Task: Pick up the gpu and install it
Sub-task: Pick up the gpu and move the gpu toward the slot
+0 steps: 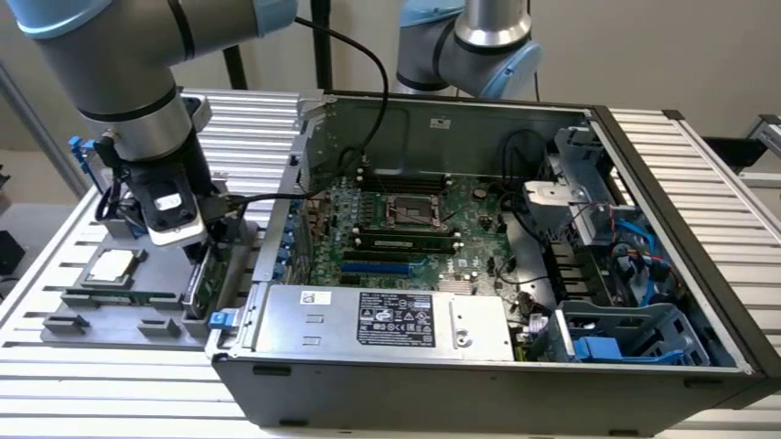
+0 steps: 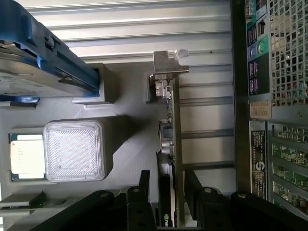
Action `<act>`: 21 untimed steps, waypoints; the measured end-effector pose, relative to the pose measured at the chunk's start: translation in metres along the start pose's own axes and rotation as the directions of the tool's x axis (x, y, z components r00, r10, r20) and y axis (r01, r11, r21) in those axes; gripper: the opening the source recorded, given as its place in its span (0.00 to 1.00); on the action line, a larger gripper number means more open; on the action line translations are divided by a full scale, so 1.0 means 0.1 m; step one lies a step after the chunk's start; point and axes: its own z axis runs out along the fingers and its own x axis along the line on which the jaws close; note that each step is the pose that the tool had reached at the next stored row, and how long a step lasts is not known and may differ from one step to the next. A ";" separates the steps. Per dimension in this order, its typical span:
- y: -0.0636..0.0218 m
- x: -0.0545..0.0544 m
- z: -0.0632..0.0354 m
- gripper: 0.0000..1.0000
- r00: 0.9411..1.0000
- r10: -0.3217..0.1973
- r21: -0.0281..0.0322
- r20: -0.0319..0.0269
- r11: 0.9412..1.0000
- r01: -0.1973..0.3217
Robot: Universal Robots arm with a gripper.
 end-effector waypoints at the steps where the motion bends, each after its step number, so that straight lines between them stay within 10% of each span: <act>1: 0.004 0.00 0.005 1.00 1.000 0.001 0.000 0.000 1.000 -0.001; 20: 0.026 0.00 0.040 1.00 1.000 0.024 0.000 0.001 1.000 -0.024; 21: 0.026 0.00 0.041 0.00 1.000 0.024 0.000 0.001 1.000 -0.024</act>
